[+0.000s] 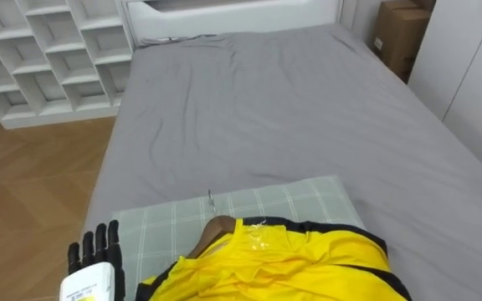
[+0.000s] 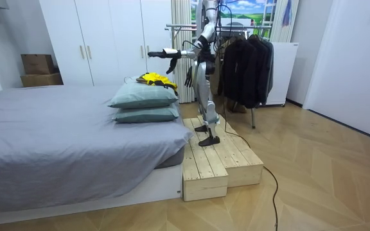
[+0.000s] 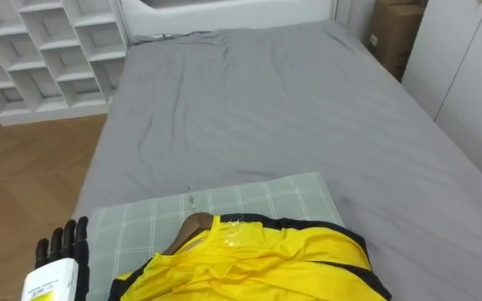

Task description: Hang clothes

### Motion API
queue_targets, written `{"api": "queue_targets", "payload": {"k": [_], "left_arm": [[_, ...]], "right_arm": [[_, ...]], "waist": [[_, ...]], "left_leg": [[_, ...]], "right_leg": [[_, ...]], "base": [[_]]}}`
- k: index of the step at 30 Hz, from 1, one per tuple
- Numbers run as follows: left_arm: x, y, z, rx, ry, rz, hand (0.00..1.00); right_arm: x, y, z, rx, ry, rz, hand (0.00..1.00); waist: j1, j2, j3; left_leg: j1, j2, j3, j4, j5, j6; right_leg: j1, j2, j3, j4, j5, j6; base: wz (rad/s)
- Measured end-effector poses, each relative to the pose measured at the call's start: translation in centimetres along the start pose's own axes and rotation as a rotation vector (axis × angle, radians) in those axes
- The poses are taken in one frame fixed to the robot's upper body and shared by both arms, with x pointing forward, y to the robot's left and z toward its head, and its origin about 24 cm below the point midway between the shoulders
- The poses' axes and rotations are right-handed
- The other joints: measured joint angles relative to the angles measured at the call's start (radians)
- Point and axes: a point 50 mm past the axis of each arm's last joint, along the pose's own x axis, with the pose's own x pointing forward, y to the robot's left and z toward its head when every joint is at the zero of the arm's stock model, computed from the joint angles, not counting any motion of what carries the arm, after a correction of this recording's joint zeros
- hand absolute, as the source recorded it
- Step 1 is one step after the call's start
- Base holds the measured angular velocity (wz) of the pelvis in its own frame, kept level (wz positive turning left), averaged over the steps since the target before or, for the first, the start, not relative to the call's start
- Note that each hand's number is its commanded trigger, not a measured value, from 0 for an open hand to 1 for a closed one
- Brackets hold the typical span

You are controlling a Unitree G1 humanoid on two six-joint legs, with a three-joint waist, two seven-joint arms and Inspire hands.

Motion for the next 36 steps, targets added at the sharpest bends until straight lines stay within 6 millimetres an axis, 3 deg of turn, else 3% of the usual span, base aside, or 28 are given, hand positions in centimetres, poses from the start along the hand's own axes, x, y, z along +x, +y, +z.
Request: {"api": "queue_targets", "payload": {"k": [9,16,24,29,32,36], "left_arm": [[0.5,0.2,0.4,0.017,-0.047,0.007,0.0],[1.2,0.4,1.0,0.035,-0.095,0.005,0.0],[2.6,0.9,2.5,0.018,-0.13,0.04,0.0],[3.0,1.2,2.8,0.011,-0.139,0.059,0.0],[3.0,1.1,3.0,0.006,-0.141,0.056,0.0],[2.9,1.0,3.1,-0.017,-0.123,0.045,0.0]], "right_arm": [[-0.1,-1.2,-0.4,-0.021,0.014,-0.042,0.0],[-0.3,-2.2,-2.0,-0.097,0.084,-0.073,0.0],[-0.3,-1.8,-1.9,-0.114,0.091,-0.086,0.0],[-0.3,-1.9,-1.9,-0.079,0.094,-0.101,0.0],[-0.3,-1.9,-2.1,-0.061,0.097,-0.108,0.0],[-0.3,-1.8,-2.1,-0.06,0.093,-0.108,0.0]], "waist": [[-0.022,-0.015,-0.007],[-0.025,-0.026,-0.0037],[-0.043,-0.011,-0.0041],[-0.057,0.001,-0.012],[-0.07,-0.002,-0.0098],[-0.072,-0.013,-0.0008]], "left_leg": [[0.01,0.0,0.017,0.0,0.0,0.0],[0.022,0.002,0.025,-0.001,0.0,0.0],[0.006,0.009,0.042,-0.001,-0.002,0.002],[-0.006,0.011,0.046,0.0,-0.001,0.002],[-0.005,0.011,0.049,0.0,-0.001,0.002],[-0.005,0.011,0.053,-0.001,-0.001,0.002]], "right_leg": [[0.004,0.0,0.013,0.002,0.0,0.0],[0.003,0.0,0.028,0.012,0.0,0.001],[-0.023,0.006,0.05,0.025,0.0,0.001],[-0.036,0.007,0.057,0.034,0.0,0.0],[-0.036,0.006,0.057,0.034,0.0,0.0],[-0.038,0.007,0.062,0.033,0.0,0.0]], "base": [[-0.04],[-0.05],[-0.04],[-0.03],[-0.01],[-0.02]]}}
